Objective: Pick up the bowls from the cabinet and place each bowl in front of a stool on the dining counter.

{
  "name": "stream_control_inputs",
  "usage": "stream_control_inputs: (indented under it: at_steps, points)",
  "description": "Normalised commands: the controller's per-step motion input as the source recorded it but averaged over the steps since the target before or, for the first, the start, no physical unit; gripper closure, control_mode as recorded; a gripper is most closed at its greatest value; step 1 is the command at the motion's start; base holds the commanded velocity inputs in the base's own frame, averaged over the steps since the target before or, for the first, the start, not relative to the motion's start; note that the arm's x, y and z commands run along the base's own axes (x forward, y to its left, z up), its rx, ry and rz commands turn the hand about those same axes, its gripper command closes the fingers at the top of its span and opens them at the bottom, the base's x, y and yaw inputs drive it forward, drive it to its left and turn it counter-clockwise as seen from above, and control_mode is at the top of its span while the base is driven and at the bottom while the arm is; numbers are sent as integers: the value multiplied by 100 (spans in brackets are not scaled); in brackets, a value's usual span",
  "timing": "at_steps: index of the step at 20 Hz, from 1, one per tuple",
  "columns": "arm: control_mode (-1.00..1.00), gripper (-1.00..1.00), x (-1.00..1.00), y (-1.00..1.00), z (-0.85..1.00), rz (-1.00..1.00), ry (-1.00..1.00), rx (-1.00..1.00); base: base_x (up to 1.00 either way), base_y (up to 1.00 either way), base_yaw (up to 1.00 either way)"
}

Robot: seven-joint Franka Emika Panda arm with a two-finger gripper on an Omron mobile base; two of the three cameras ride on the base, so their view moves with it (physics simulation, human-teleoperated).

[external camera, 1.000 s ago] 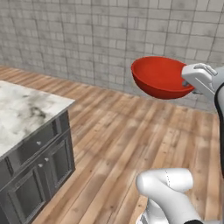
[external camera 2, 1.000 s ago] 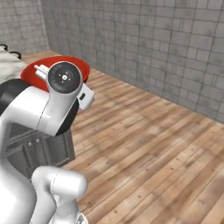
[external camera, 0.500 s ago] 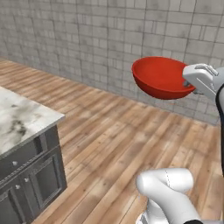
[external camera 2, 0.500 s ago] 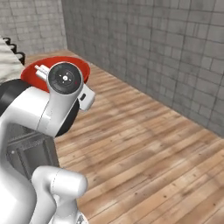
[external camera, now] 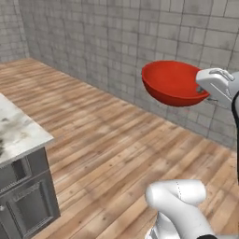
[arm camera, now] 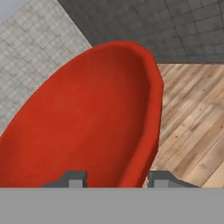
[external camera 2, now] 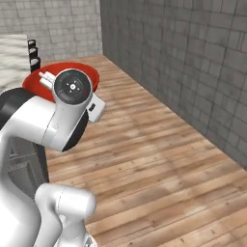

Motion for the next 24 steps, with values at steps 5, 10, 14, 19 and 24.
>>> stream_control_inputs:
  at_steps: [5, 10, 14, 19, 24]
  points:
    - [100, 100, 0, 0, 0, 0, 0, 0, 100, -37, 33]
    - [100, 100, 0, 0, 0, 0, 0, 0, 100, -40, 32]
    - [100, 100, 0, 0, 0, 0, 0, 0, 100, -18, 33]
    - [100, 100, 0, 0, 0, 0, 0, 0, 100, -28, 35]
    - [100, 100, 0, 0, 0, 0, 0, 0, 100, -24, 37]
